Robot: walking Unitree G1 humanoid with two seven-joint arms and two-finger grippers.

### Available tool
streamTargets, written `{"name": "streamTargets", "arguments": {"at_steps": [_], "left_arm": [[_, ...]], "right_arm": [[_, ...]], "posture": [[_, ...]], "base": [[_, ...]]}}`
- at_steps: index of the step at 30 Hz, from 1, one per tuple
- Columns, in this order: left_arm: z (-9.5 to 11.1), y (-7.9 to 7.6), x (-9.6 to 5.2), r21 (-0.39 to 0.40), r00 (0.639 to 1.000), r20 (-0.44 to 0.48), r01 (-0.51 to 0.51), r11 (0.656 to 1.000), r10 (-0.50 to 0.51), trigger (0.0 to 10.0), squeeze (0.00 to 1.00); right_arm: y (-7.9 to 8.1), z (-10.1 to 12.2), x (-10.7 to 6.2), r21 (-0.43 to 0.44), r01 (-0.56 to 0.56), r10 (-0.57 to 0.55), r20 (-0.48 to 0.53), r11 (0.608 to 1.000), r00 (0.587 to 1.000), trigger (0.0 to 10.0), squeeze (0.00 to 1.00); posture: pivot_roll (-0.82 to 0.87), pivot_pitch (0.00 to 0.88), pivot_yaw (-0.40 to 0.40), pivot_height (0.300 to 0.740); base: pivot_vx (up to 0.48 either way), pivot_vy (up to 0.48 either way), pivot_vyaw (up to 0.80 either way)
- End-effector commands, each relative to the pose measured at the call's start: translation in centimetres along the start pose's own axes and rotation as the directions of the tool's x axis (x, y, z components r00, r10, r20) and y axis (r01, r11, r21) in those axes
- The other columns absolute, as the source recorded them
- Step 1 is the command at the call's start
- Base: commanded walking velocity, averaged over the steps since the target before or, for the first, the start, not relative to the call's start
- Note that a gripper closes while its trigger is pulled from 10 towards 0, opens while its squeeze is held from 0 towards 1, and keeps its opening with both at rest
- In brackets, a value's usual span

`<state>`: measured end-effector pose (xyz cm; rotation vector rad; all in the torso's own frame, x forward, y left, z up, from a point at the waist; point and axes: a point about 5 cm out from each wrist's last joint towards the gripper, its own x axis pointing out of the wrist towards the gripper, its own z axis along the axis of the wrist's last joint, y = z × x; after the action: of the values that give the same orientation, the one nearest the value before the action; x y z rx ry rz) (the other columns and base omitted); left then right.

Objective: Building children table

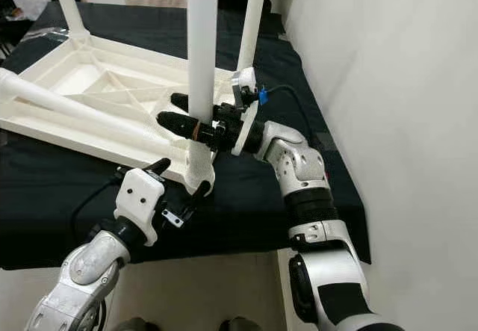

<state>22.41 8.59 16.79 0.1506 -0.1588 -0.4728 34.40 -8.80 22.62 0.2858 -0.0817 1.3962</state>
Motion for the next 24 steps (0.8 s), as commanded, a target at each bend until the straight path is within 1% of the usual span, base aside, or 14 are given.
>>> {"name": "streamTargets", "arguments": {"at_steps": [1, 9, 12, 13, 14, 15, 16, 17, 18, 19, 20, 22, 23, 24], "left_arm": [[0.0, -0.1, 0.0, 0.001, 1.0, 0.001, 0.003, 1.0, -0.003, 10.0, 0.0], [0.1, -0.2, 0.1, -0.002, 1.0, 0.003, 0.003, 1.0, -0.003, 10.0, 0.0], [0.0, -0.2, 0.1, -0.002, 1.0, 0.002, 0.001, 1.0, 0.0, 10.0, 0.0], [0.0, -0.2, 0.1, -0.002, 1.0, 0.002, 0.001, 1.0, 0.0, 10.0, 0.0], [0.0, -0.2, 0.0, -0.002, 1.0, 0.0, 0.001, 1.0, -0.001, 10.0, 0.0], [0.0, -0.2, 0.0, -0.002, 1.0, 0.0, 0.001, 1.0, -0.001, 10.0, 0.0], [-0.1, -0.2, 0.0, -0.004, 1.0, -0.001, 0.001, 1.0, -0.001, 10.0, 0.0], [-0.2, -0.3, 0.0, -0.006, 1.0, -0.003, 0.003, 1.0, -0.003, 10.0, 0.0], [-0.2, -0.3, 0.0, -0.006, 1.0, -0.003, 0.003, 1.0, -0.003, 10.0, 0.0], [-0.2, -0.3, 0.0, -0.006, 1.0, -0.003, 0.003, 1.0, -0.003, 10.0, 0.0], [-0.2, -0.3, 0.0, -0.006, 1.0, -0.003, 0.003, 1.0, -0.003, 10.0, 0.0], [-0.2, -0.4, 0.0, -0.006, 1.0, -0.002, 0.01, 1.0, -0.01, 10.0, 0.0], [-0.2, -0.4, 0.0, -0.006, 1.0, -0.002, 0.01, 1.0, -0.01, 10.0, 0.0], [-0.2, -0.5, 0.1, -0.006, 1.0, -0.001, 0.012, 1.0, -0.012, 10.0, 0.0]], "right_arm": [[0.5, -0.6, 1.5, 0.026, -0.092, 0.092, -0.015, 0.995, 0.996, 0.0, 0.0], [-0.7, -0.9, 2.0, -0.04, 0.076, -0.077, -0.015, 0.996, 0.997, 0.0, 0.0], [-2.5, -0.6, 1.7, -0.079, 0.384, -0.384, 0.012, 0.92, 0.923, 0.0, 0.0], [-2.5, -0.6, 1.7, -0.079, 0.384, -0.384, 0.012, 0.92, 0.923, 0.0, 0.0], [-3.3, -0.6, 1.2, -0.091, 0.521, -0.522, 0.02, 0.849, 0.853, 0.0, 0.0], [-3.3, -0.6, 1.2, -0.091, 0.521, -0.522, 0.02, 0.849, 0.853, 0.0, 0.0], [-3.9, -0.6, 0.5, -0.112, 0.641, -0.642, 0.026, 0.76, 0.766, 0.0, 0.0], [-4.8, -0.8, -0.9, -0.151, 0.815, -0.819, 0.045, 0.56, 0.572, 0.0, 0.0], [-4.8, -0.8, -0.9, -0.151, 0.815, -0.819, 0.045, 0.56, 0.572, 0.0, 0.0], [-5.0, -0.9, -1.5, -0.164, 0.868, -0.875, 0.051, 0.469, 0.482, 0.0, 0.0], [-5.0, -0.9, -1.5, -0.164, 0.868, -0.875, 0.051, 0.469, 0.482, 0.0, 0.0], [-4.5, -1.3, -3.1, -0.205, 0.958, -0.972, 0.083, 0.199, 0.22, 0.0, 0.0], [-4.5, -1.3, -3.1, -0.205, 0.958, -0.972, 0.083, 0.199, 0.22, 0.0, 0.0], [-4.1, -1.4, -3.6, -0.198, 0.974, -0.986, 0.103, 0.11, 0.133, 0.0, 0.0]], "posture": [[0.08, 0.071, -0.093, 0.74], [0.08, 0.07, -0.095, 0.74], [0.07, 0.073, -0.093, 0.74], [0.07, 0.073, -0.093, 0.74], [0.07, 0.073, -0.093, 0.74], [0.07, 0.073, -0.093, 0.74], [0.06, 0.072, -0.093, 0.74], [0.06, 0.068, -0.091, 0.74], [0.06, 0.068, -0.091, 0.74], [0.06, 0.068, -0.091, 0.74], [0.06, 0.068, -0.091, 0.74], [0.06, 0.062, -0.087, 0.74], [0.06, 0.062, -0.087, 0.74], [0.06, 0.062, -0.087, 0.74]], "base": [[0.0, 0.0, 0.0], [0.0, 0.0, 0.0], [0.0, 0.0, 0.0], [0.0, 0.0, 0.0], [0.0, 0.0, 0.0], [0.0, 0.0, 0.0], [0.0, 0.0, 0.0], [0.0, 0.0, 0.0], [0.0, 0.0, 0.0], [0.0, 0.0, 0.0], [0.0, 0.0, 0.0], [0.0, 0.0, 0.0], [0.0, 0.0, 0.0], [0.0, 0.0, 0.0]]}}
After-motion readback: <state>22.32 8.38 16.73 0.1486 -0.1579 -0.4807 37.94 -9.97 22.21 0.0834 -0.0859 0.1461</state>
